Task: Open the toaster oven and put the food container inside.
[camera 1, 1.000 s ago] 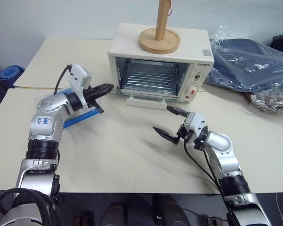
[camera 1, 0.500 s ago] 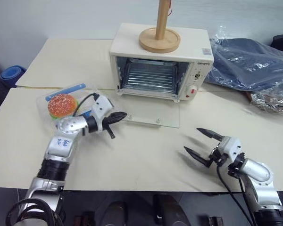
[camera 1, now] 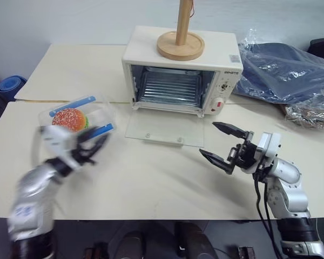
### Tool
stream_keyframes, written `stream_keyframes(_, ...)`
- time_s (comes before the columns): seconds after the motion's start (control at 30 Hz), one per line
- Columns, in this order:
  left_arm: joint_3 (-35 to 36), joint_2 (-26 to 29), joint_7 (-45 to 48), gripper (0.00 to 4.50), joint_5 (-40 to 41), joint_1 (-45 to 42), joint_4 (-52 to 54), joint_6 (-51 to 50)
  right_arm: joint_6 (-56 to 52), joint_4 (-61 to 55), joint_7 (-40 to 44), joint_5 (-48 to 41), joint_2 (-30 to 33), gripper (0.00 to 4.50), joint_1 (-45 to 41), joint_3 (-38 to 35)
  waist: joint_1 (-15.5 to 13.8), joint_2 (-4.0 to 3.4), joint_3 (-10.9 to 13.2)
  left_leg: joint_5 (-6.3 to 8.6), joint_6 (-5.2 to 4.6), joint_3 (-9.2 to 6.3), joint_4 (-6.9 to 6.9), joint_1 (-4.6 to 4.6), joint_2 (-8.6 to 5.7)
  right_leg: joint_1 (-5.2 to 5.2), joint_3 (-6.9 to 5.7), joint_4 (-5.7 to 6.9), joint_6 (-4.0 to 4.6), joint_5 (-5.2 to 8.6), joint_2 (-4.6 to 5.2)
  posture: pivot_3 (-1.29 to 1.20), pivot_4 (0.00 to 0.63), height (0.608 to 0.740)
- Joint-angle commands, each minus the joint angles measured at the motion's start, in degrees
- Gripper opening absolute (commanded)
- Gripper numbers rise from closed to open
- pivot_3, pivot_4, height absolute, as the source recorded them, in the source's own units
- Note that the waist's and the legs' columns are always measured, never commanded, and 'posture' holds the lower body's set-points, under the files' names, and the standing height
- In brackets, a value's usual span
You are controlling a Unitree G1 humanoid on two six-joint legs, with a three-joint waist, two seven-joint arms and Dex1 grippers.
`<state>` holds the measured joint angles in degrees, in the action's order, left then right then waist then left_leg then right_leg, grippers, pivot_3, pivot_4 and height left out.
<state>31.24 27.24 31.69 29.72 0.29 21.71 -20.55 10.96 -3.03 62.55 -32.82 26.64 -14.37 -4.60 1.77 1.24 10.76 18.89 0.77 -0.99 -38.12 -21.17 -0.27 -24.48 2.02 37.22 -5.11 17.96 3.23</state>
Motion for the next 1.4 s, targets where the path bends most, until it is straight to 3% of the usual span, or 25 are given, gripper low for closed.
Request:
stream_keyframes(0.03,15.37,-0.62,-6.25,3.20,7.25,7.64,4.48,-3.79,0.33,-2.19,1.66,-1.78,-1.61,4.50,-1.69,0.84,-0.18,-0.02,-0.01,0.02,-0.04,-0.01,0.00,0.01,-0.01,0.04,0.00,-0.01,0.00,0.00,0.02,0.00,0.150,0.740)
stream_keyframes(0.17,24.74,2.24,-12.33,4.42,11.49,10.13,0.71,-8.85,0.46,-1.50,3.99,-1.58,-2.82,4.50,-2.57,2.29,-1.11,0.04,-0.02,0.07,-0.14,-0.13,-0.02,0.01,-0.06,0.17,-0.15,-0.14,0.00,0.00,0.11,0.00,0.150,0.740)
stream_keyframes(0.37,26.61,12.62,-14.47,4.48,20.01,5.31,-7.97,-22.48,1.83,-0.66,6.47,-0.52,-3.25,4.50,-2.31,3.15,-1.75,0.05,-0.04,0.08,-0.18,-0.22,-0.04,0.12,-0.13,0.35,-0.26,-0.22,0.03,-0.02,0.18,0.00,0.150,0.740)
stream_keyframes(0.53,20.67,23.55,-17.54,4.48,21.88,-5.45,-19.27,-36.12,2.07,-1.87,7.25,-0.37,-2.29,4.50,-1.39,2.68,-1.48,0.06,-0.04,0.07,-0.13,-0.27,0.01,0.09,-0.13,0.27,-0.31,-0.18,0.03,-0.01,0.16,0.00,0.150,0.740)
stream_keyframes(0.67,9.17,30.06,-15.76,4.48,17.21,-17.24,-30.91,-40.59,1.55,-3.96,6.00,-0.02,-1.49,4.50,-0.91,2.30,-1.29,0.06,-0.04,0.04,-0.08,-0.21,0.07,0.03,-0.15,0.17,-0.28,-0.18,0.03,-0.01,0.14,0.00,0.150,0.740)
stream_keyframes(0.83,-2.53,33.06,-13.93,4.48,10.04,-25.35,-40.51,-42.36,1.44,-5.94,3.15,1.49,-1.65,4.50,0.00,2.50,-0.03,0.07,-0.04,-0.13,0.24,-0.10,0.15,-0.04,-0.15,0.02,-0.17,-0.13,0.02,-0.01,0.13,0.00,0.150,0.740)
stream_keyframes(1.03,-7.38,33.28,-10.83,4.48,5.09,-31.67,-48.32,-42.18,0.59,-8.96,-0.55,2.85,-1.63,4.50,1.03,2.76,0.14,0.10,-0.06,-0.17,0.30,0.04,0.14,-0.06,-0.10,-0.14,-0.11,0.23,0.02,-0.01,0.08,0.00,0.150,0.740)
stream_keyframes(1.13,-8.55,32.46,-9.04,3.91,4.39,-34.18,-50.33,-43.69,0.02,-9.90,-1.98,3.29,-1.32,4.50,1.03,2.53,-0.08,0.11,-0.06,-0.17,0.31,0.03,0.09,-0.06,-0.11,-0.12,-0.12,0.23,0.02,-0.01,0.09,0.00,0.150,0.740)
stream_keyframes(1.37,-10.14,31.59,-7.49,1.88,1.89,-40.33,-53.99,-44.51,-0.09,-9.83,-3.96,4.53,-1.43,4.50,-0.05,2.76,-0.09,0.13,-0.07,-0.17,0.30,0.02,0.03,-0.07,-0.12,-0.12,-0.12,0.29,0.02,-0.01,0.09,0.00,0.150,0.740)
stream_keyframes(1.4,-10.06,31.69,-7.38,1.43,1.68,-41.16,-54.37,-44.57,-0.04,-9.86,-4.14,4.66,-1.50,4.50,-0.04,2.86,-0.06,0.13,-0.07,-0.17,0.30,0.03,0.03,-0.06,-0.13,-0.12,-0.11,0.31,0.02,-0.01,0.09,0.00,0.150,0.740)
